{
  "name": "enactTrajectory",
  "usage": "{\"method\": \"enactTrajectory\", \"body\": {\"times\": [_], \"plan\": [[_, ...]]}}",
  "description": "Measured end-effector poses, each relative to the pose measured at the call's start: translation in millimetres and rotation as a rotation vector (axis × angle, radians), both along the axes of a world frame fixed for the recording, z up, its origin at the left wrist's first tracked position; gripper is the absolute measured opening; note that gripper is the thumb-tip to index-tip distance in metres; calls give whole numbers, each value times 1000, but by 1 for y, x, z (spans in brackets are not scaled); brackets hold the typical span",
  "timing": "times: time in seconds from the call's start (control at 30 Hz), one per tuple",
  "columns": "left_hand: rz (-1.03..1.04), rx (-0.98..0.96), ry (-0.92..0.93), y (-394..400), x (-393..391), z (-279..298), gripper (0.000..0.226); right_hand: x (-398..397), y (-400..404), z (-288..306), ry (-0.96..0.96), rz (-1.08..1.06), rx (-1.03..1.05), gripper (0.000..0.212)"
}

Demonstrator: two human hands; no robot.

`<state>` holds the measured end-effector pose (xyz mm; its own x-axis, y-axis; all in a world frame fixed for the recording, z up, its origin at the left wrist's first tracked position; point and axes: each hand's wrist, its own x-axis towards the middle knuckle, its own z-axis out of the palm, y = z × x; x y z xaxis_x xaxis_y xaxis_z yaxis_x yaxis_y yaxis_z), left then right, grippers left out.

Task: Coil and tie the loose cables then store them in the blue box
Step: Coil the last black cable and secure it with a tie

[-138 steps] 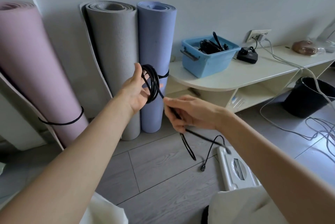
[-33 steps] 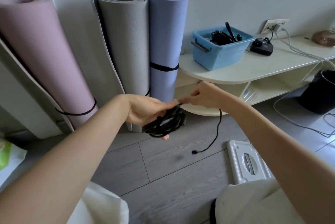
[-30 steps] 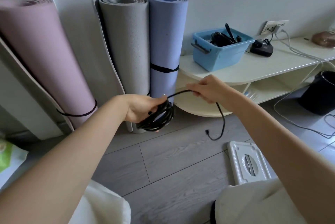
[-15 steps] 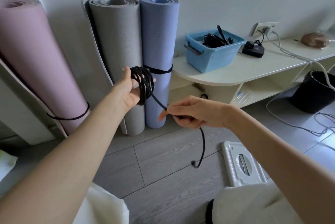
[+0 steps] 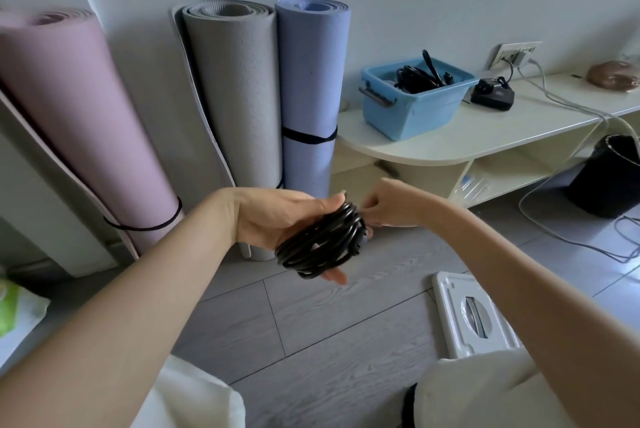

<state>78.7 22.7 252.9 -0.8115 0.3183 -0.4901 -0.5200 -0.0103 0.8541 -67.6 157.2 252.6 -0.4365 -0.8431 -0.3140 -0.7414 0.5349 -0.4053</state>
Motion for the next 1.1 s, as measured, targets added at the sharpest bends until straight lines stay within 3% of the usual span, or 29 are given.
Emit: {"method": "enactTrajectory", "body": {"times": [0.1,0.23,0.37,0.47,0.57,0.7,0.8,0.87,1.0,1.1], "plan": [[82,-88,-89,-3,-2,-3,74,-8,2,6,-44,-81,-119,53],[369,-162,-119,-6,-8,-13,53,-3,-1,7,-122,-74,-195,38],[626,-230,-143,-6,-15,-18,42,0,-1,6,-397,-165,-351,23],[776,-302,-75,-11,-19,-26,50,6,0,13,-627,-144,-426,23],[951,-161,-17,-13,-21,-25,54,16,-1,17,-824,-58,-443,28],[1208,76,121,-8,-26,-12,51,32,-6,12,-920,90,-402,30],[1178,292,153,0,-29,3,54,49,-14,-3,-863,151,-297,27],[1097,372,230,3,-26,10,55,52,-17,-11,-761,141,-207,37],[725,321,205,3,-14,19,60,36,-18,-9,-380,101,-77,51],[575,314,126,0,-6,22,61,23,-18,-8,-304,148,-90,47]]}}
